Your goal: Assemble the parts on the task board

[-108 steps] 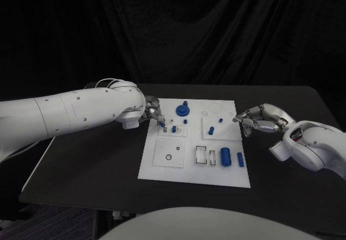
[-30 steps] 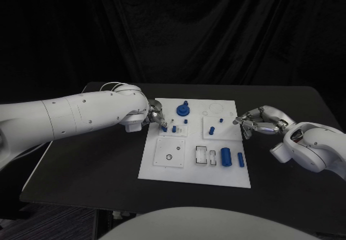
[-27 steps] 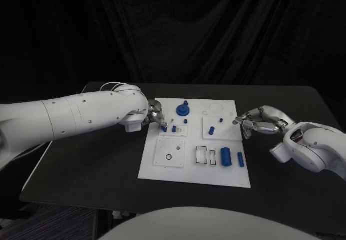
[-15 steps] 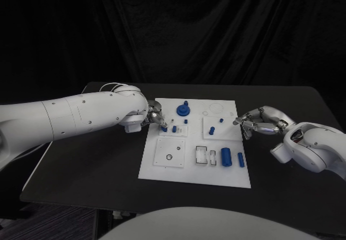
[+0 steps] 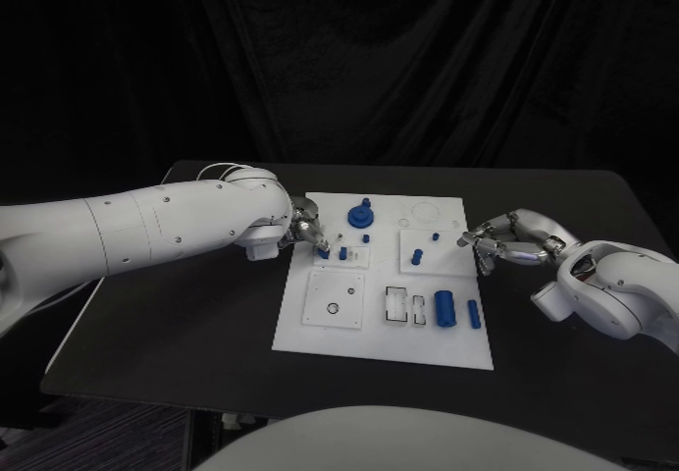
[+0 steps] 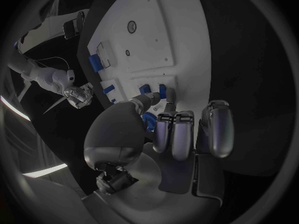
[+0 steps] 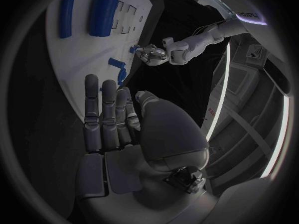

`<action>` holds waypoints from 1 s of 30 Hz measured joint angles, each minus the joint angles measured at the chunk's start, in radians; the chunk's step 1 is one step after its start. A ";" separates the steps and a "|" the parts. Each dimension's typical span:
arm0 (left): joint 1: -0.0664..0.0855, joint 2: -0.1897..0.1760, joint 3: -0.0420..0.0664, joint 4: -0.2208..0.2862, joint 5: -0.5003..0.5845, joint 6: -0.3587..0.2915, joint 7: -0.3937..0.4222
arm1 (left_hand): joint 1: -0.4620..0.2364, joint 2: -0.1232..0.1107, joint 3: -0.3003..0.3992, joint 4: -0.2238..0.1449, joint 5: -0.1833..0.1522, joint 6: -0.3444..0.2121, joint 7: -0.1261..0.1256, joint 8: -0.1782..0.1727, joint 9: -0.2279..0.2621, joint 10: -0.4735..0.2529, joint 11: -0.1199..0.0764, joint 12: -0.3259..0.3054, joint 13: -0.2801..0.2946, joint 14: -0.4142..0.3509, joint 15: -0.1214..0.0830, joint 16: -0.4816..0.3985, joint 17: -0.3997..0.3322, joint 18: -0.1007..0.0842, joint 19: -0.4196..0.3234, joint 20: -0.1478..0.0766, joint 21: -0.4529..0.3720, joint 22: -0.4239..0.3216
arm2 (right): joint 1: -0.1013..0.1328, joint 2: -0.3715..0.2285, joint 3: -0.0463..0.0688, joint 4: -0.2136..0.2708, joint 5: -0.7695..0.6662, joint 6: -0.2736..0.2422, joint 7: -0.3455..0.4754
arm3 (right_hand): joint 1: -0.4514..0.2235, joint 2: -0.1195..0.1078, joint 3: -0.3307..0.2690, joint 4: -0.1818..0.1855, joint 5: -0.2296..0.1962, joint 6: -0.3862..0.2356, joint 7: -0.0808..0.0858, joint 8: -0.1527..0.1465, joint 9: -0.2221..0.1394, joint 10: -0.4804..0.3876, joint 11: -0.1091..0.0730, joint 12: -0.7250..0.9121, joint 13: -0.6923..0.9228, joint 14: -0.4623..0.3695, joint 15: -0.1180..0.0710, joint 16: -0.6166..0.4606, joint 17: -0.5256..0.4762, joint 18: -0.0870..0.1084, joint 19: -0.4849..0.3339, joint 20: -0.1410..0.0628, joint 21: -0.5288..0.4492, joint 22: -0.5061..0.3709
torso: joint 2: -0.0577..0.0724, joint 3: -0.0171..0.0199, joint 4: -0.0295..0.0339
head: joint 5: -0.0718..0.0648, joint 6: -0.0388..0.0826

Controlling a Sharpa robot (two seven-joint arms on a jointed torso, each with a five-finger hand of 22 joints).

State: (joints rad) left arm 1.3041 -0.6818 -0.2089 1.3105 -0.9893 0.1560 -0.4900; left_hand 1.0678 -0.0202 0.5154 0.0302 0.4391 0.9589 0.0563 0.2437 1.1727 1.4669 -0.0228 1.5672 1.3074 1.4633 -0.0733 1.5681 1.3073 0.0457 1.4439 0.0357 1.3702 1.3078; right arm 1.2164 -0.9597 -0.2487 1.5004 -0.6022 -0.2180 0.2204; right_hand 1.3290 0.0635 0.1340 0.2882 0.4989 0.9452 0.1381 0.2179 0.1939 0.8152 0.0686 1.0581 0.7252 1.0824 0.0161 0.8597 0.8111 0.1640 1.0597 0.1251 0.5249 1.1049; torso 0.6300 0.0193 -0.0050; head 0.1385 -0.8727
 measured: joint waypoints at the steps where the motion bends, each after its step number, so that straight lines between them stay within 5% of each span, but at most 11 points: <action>1: 0.000 0.000 0.000 0.000 0.000 -0.001 0.001 | -0.005 0.005 0.000 0.000 -0.036 0.005 -0.005 0.000 -0.003 0.000 0.000 0.000 0.000 0.000 0.000 0.000 0.000 0.000 0.000 0.000 0.000 0.000 | 0.000 0.000 0.000 0.000 0.000 0.000 0.000 | 0.000 0.000 0.000 0.000 0.000 0.000 0.000 0.000 0.000 0.000 0.000 0.000 0.000 0.000 0.000 0.000 0.000 0.000 0.000 0.000 0.000 0.000 | 0.000 0.0000 0.0000 | 0.000 0.000; 8: -0.006 0.005 -0.001 -0.004 0.000 -0.004 0.006 | -0.037 0.021 -0.073 0.048 -0.200 0.019 -0.020 -0.006 -0.019 0.000 0.000 0.000 0.000 0.000 0.000 0.000 0.000 0.000 0.000 0.000 -0.009 0.000 | 0.000 0.000 0.000 0.000 0.000 0.003 -0.002 | 0.000 0.000 0.000 0.000 0.000 0.000 0.000 0.000 0.000 0.000 0.000 0.000 0.000 0.000 0.000 0.000 0.000 0.000 0.000 0.000 0.000 0.000 | 0.001 -0.0003 -0.0001 | 0.000 0.000; 18: -0.010 0.006 0.000 -0.011 0.001 -0.002 0.007 | -0.114 0.006 -0.215 0.144 -0.322 0.019 -0.008 -0.031 -0.058 0.000 0.000 0.000 0.000 0.000 0.000 0.000 0.000 0.000 -0.004 0.004 -0.013 0.000 | 0.000 0.000 0.000 -0.001 0.000 0.009 -0.007 | 0.000 0.000 0.000 0.000 0.004 0.000 0.000 0.000 0.000 0.000 0.000 0.000 -0.001 0.000 0.000 0.000 -0.001 0.000 0.000 0.000 0.000 0.000 | 0.001 0.0000 -0.0006 | 0.000 0.000; 30: -0.011 0.006 0.001 -0.018 0.003 0.001 0.000 | -0.149 0.032 -0.323 0.228 -0.352 0.034 -0.005 -0.041 -0.081 -0.004 0.004 0.000 0.000 0.000 0.000 0.000 0.000 0.000 -0.004 0.004 -0.017 0.000 | 0.000 0.000 0.000 -0.001 0.000 0.014 -0.011 | 0.000 0.000 0.000 0.000 0.004 0.000 0.000 0.000 0.000 0.000 0.000 0.000 -0.001 0.000 0.000 0.000 -0.002 0.000 0.000 0.000 0.000 0.000 | 0.000 0.0003 -0.0008 | 0.001 0.000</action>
State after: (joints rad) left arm 1.2929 -0.6758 -0.2074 1.2923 -0.9867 0.1572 -0.4895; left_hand 0.9192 0.0115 0.1928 0.2586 0.0874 0.9924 0.0518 0.2031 1.0914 1.4632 -0.0191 1.5672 1.3074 1.4633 -0.0733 1.5681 1.3073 0.0456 1.4404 0.0392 1.3530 1.3076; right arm 1.2160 -0.9593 -0.2487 1.4993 -0.6022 -0.2036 0.2098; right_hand 1.3290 0.0635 0.1341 0.2882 0.5029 0.9452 0.1381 0.2179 0.1939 0.8152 0.0686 1.0581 0.7244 1.0823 0.0162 0.8597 0.8088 0.1640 1.0598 0.1251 0.5249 1.1050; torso 0.6304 0.0196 -0.0058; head 0.1395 -0.8727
